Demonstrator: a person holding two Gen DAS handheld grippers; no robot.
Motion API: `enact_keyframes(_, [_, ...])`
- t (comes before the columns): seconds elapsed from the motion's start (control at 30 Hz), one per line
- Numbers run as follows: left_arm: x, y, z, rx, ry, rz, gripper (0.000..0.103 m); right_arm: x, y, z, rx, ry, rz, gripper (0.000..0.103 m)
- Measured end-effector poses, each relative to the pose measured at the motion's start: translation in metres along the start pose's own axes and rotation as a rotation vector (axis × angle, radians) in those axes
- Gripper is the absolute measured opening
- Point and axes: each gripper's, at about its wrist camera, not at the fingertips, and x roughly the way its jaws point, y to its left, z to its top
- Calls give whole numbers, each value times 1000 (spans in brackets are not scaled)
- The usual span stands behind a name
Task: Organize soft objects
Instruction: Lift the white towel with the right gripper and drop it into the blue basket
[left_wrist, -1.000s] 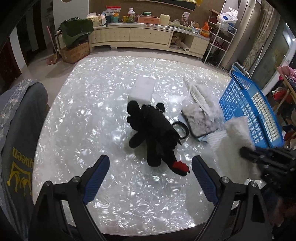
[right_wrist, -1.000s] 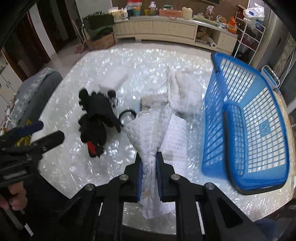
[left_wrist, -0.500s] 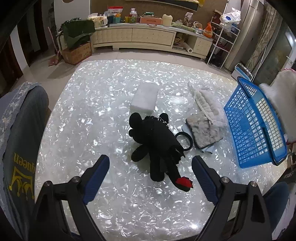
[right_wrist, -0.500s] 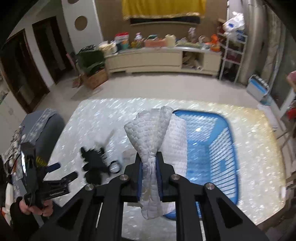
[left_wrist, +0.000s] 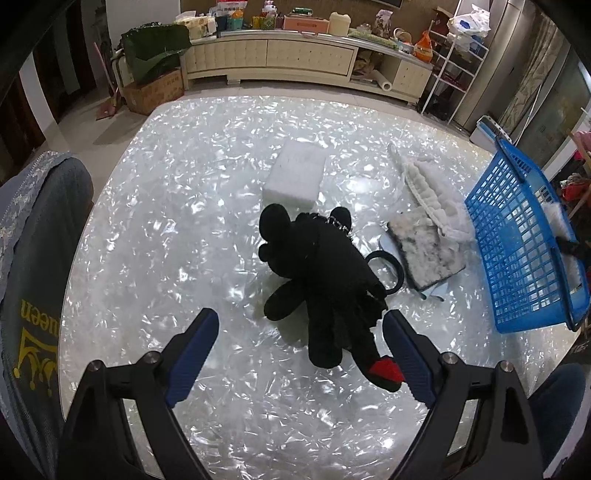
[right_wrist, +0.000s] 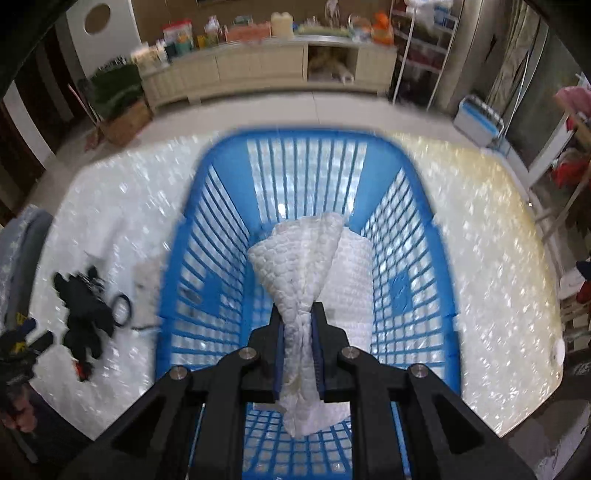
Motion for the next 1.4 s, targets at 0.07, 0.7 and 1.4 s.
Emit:
enact_keyframes(0.07, [3,0,-1,0,8,2,89,14,3,-4,-7,47,10,12])
enact_keyframes(0.7, [8,8,-10,-21,32,6,89,46,37,-37,-114,177,68,16])
enact_keyframes(1.4, [-39,-3,-17,4,-62,1,89,-57,31,-41,-74,-160,-4,88])
